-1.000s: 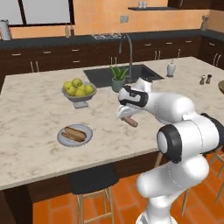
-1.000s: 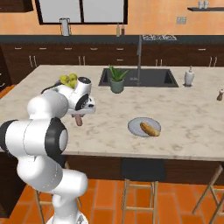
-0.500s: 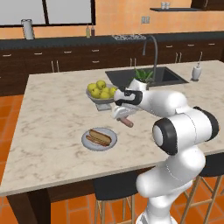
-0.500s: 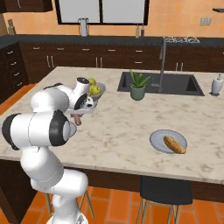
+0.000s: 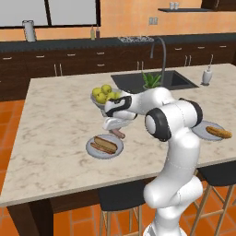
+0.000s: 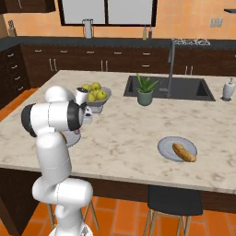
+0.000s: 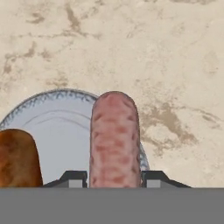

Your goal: Place one bun and one sausage from the bowl on each plate.

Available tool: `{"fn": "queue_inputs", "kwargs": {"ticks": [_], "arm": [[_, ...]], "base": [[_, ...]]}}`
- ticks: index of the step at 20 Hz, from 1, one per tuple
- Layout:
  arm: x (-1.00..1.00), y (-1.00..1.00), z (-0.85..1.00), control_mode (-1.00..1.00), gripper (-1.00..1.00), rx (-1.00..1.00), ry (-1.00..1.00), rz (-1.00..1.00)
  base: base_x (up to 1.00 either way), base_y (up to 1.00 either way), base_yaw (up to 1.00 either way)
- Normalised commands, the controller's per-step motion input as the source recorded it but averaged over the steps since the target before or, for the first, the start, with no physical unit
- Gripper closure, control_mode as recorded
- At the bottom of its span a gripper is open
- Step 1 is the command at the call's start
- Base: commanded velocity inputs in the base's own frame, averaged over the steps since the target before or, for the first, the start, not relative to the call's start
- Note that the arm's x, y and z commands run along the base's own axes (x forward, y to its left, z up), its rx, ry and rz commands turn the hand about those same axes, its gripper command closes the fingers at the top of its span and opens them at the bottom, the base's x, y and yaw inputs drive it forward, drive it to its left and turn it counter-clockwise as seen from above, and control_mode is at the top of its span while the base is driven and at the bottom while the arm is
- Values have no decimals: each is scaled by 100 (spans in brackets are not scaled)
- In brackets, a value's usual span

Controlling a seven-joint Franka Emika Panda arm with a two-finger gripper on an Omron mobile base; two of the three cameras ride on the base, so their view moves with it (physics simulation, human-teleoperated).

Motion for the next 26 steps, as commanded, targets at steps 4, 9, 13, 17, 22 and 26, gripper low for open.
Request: {"fn": "queue_inputs", "kwargs": {"ticks": [4,9,13,17,22,26], "arm": [[-13,14,-14,-100,100,0,0,0],[-10,0,-29,-100,100,0,0,0],[-3,0,-26,-100,100,0,0,0],[-10,5,-19,-100,100,0,0,0],[-26,8,-6,-100,100,0,-1,1],[-44,11,-10,-100,100,0,0,2]], "base": [[0,0,0],[0,0,0],[0,0,0],[0,0,0],[0,0,0],[0,0,0]]}}
